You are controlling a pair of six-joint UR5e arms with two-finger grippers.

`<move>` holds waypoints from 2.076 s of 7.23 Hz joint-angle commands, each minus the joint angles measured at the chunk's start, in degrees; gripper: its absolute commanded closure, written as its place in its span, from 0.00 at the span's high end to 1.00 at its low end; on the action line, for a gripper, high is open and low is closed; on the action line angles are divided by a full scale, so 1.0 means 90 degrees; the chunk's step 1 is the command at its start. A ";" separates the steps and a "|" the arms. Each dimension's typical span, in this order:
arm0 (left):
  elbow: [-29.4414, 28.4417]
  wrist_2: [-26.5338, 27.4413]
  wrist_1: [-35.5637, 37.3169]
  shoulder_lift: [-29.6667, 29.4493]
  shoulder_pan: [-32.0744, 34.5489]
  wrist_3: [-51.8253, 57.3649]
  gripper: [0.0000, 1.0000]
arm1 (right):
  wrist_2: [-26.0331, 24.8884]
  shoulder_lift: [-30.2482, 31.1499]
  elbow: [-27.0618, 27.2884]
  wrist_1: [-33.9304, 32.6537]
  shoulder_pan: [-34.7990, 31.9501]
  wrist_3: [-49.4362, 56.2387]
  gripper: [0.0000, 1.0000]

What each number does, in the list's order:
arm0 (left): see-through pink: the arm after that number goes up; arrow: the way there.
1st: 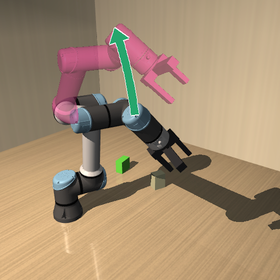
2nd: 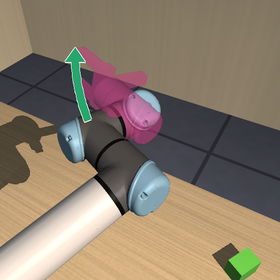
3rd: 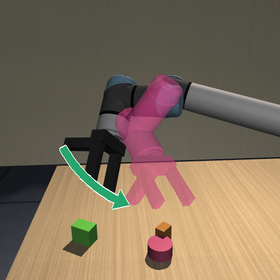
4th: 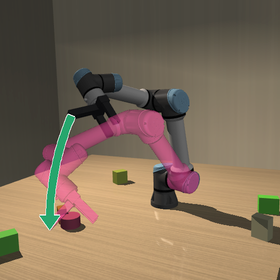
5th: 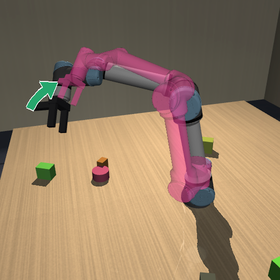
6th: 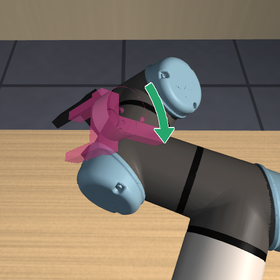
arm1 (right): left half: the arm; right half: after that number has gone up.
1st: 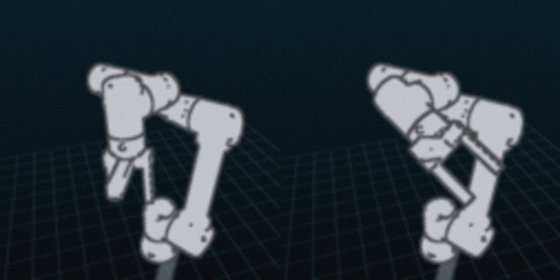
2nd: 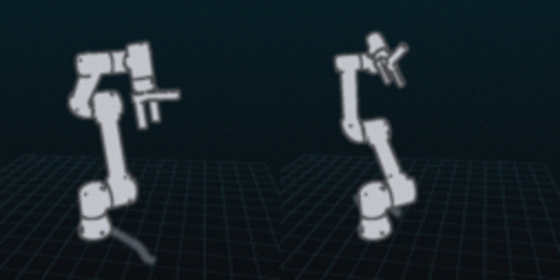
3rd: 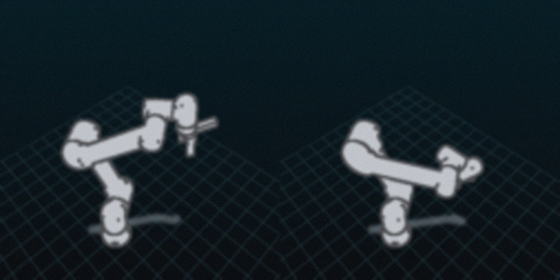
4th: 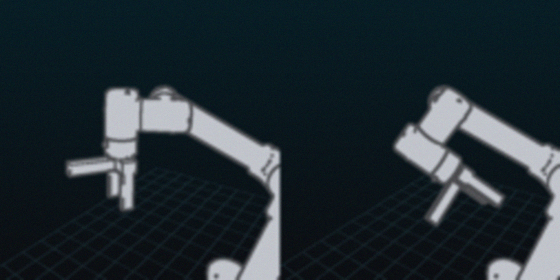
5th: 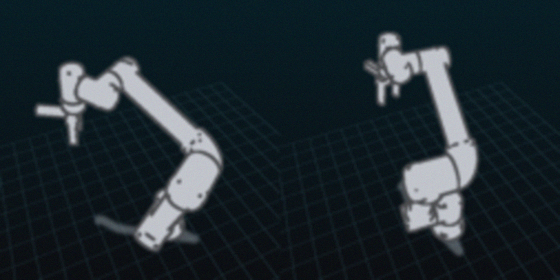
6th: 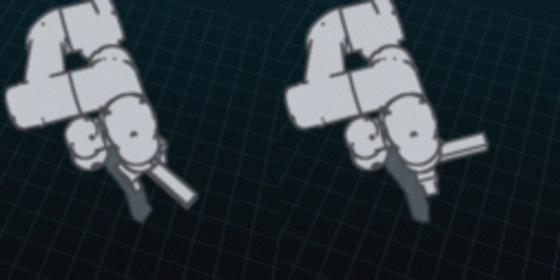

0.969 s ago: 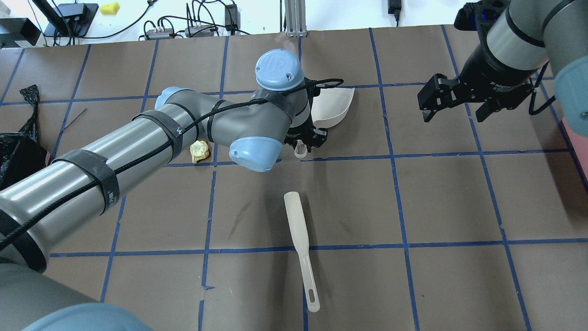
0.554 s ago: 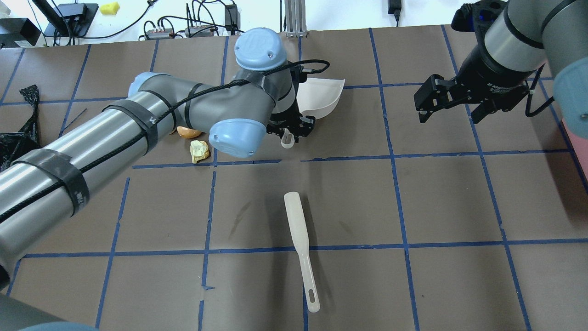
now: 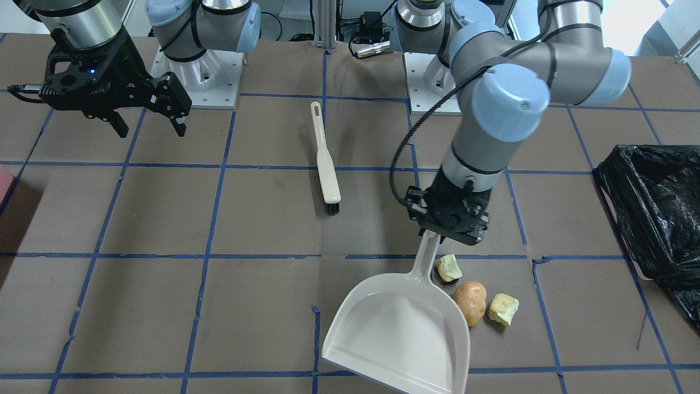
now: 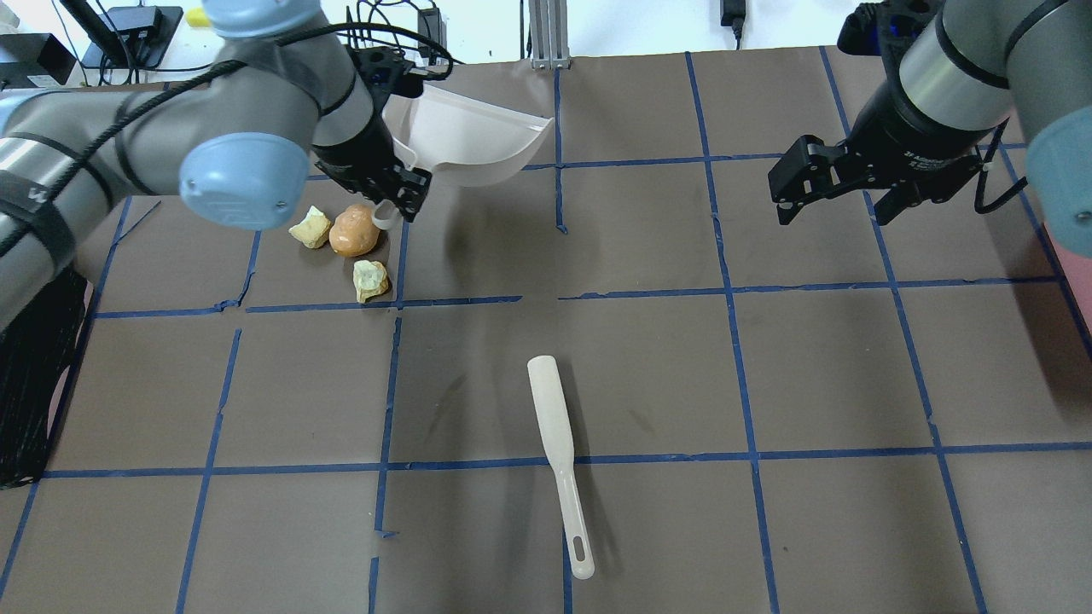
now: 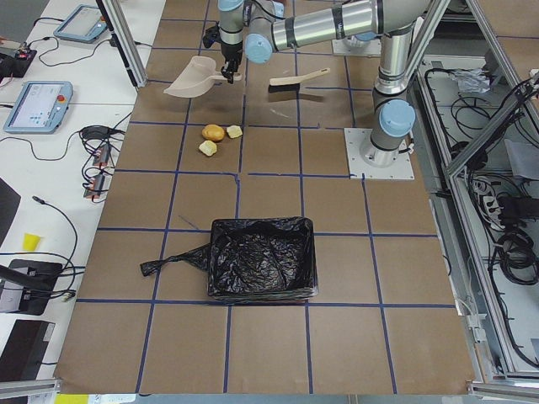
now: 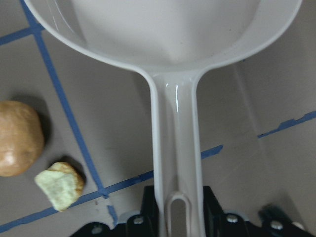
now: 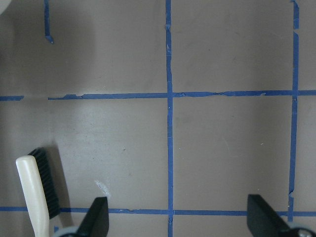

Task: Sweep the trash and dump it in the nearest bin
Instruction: 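Carry the dustpan beside the trash pieces with the left gripper, then grasp the white brush handle with the right gripper and lift it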

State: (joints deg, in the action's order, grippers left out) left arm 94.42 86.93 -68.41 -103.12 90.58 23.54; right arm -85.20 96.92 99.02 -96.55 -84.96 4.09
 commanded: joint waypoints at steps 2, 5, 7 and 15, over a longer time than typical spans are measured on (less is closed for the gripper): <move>-0.0128 0.0018 -0.0813 0.0285 -0.1739 0.2621 0.03 | -0.0054 0.0110 0.0023 0.0063 -0.0158 -0.0083 1.00; -0.0178 0.0311 -0.0866 0.0160 -0.3487 0.5801 0.02 | 0.0004 0.0091 0.0246 -0.0024 -0.0966 -0.1281 1.00; -0.0198 0.0321 -0.0759 0.0042 -0.4115 0.7259 0.01 | 0.0014 0.0072 0.0432 -0.0199 -0.1466 -0.1645 1.00; -0.1165 0.0292 -0.0193 -0.1793 -0.4664 1.1416 0.02 | 0.0004 -0.0192 0.2527 -0.3240 -0.3459 -0.3959 1.00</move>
State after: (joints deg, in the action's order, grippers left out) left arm 83.71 89.57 -71.96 -117.54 48.53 123.87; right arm -85.14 95.36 116.41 -118.63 -113.77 -29.46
